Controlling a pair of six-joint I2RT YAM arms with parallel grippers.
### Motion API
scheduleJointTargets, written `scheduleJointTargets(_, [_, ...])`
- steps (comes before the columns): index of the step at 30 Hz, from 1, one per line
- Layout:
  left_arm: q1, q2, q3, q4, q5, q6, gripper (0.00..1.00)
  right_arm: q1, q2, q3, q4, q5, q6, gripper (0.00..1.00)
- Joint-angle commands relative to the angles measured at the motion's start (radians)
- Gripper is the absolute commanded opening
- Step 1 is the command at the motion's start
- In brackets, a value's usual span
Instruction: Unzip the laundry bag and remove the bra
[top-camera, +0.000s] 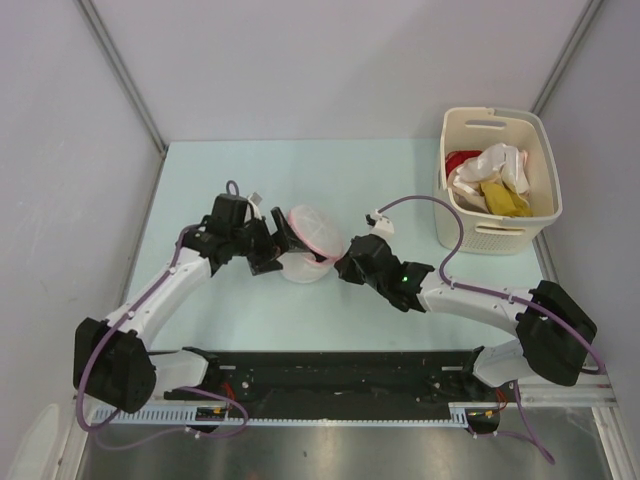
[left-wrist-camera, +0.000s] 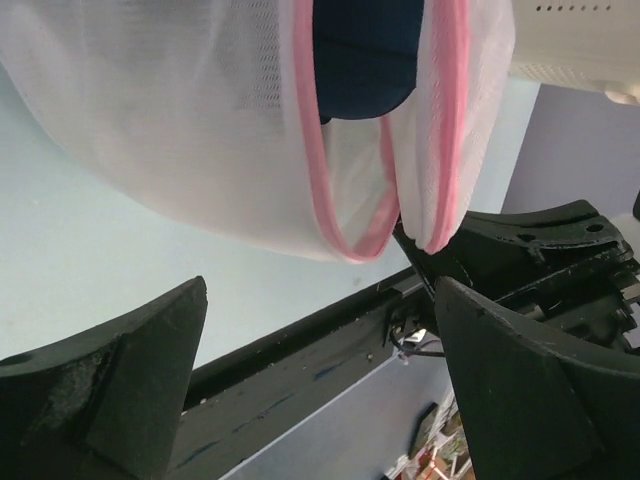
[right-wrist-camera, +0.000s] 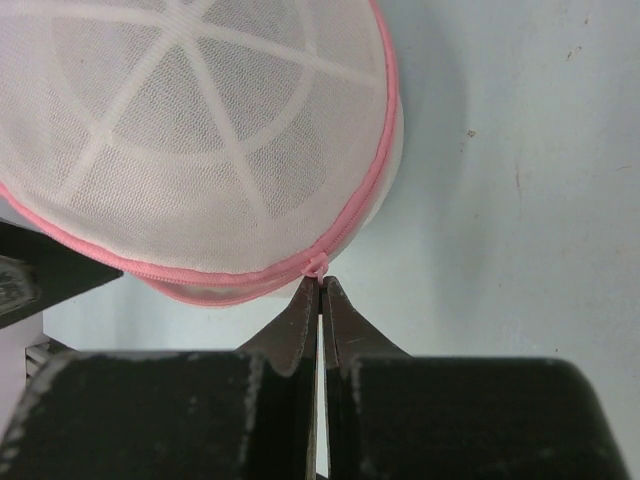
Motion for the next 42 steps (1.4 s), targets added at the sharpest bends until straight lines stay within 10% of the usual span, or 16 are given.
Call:
scheduleJointTargets(1, [-0.028,-0.024,-0.013,0.175,0.005,-0.118,1.0,0.002,0.001,-0.002,0.022,0.023,-0.003,0.0])
scheduleJointTargets(14, [-0.085,0.04,-0.1,0.347,-0.044,-0.188,0.94,-0.002,0.016,0.0,0.065,-0.015,-0.018,0.0])
scheduleJointTargets(17, [-0.089,0.054,-0.075,0.353,-0.049,-0.187,0.59,-0.002,0.025,-0.002,0.044,-0.017,-0.014,0.0])
scheduleJointTargets(19, [-0.089,0.06,-0.065,0.339,-0.04,-0.172,0.04,-0.002,0.027,-0.002,0.001,-0.002,-0.014,0.0])
scheduleJointTargets(20, [-0.089,0.061,-0.053,0.331,-0.025,-0.164,0.01,-0.004,0.024,0.0,-0.008,0.005,-0.023,0.0])
scheduleJointTargets(42, [0.035,0.078,0.139,0.098,0.359,0.203,0.01,-0.389,0.144,-0.043,0.279,-0.384,-0.328,0.0])
